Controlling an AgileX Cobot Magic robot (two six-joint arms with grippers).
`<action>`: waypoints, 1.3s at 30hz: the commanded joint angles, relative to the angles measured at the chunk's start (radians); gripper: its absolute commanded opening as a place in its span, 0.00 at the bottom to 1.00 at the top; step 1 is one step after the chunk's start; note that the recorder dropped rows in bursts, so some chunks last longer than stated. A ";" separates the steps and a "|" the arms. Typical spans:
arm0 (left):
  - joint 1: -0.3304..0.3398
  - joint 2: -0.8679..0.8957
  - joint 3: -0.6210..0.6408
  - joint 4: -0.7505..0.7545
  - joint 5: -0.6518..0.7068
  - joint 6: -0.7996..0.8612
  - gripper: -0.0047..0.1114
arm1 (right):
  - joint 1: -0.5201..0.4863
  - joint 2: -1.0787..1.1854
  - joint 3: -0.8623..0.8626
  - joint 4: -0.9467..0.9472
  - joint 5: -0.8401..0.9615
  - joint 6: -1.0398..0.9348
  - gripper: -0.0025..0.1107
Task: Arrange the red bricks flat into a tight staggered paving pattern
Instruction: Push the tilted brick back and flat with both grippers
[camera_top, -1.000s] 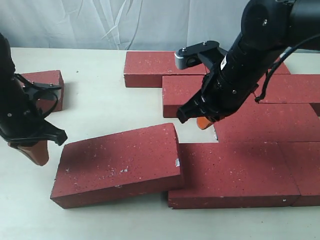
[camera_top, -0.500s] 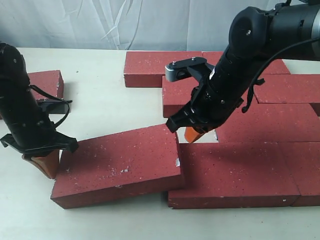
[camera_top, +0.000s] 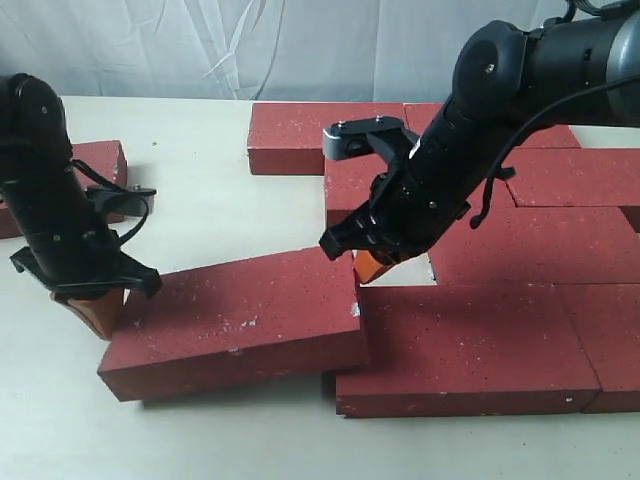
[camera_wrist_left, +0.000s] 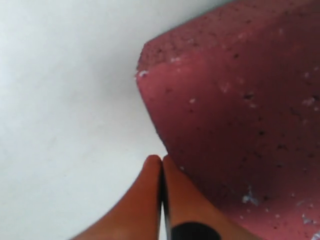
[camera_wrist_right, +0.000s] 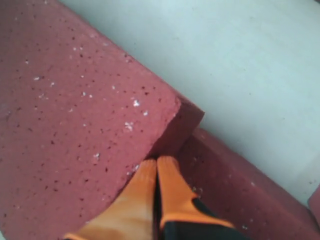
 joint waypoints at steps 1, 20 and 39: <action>-0.009 -0.002 -0.057 -0.032 -0.008 0.003 0.04 | 0.001 0.003 0.002 0.053 -0.092 -0.010 0.02; -0.009 -0.076 -0.107 0.046 -0.273 -0.023 0.04 | 0.001 -0.028 0.002 0.076 -0.361 -0.010 0.02; -0.009 -0.067 -0.105 0.306 -0.295 -0.235 0.04 | 0.001 0.158 0.002 0.259 -0.453 -0.111 0.02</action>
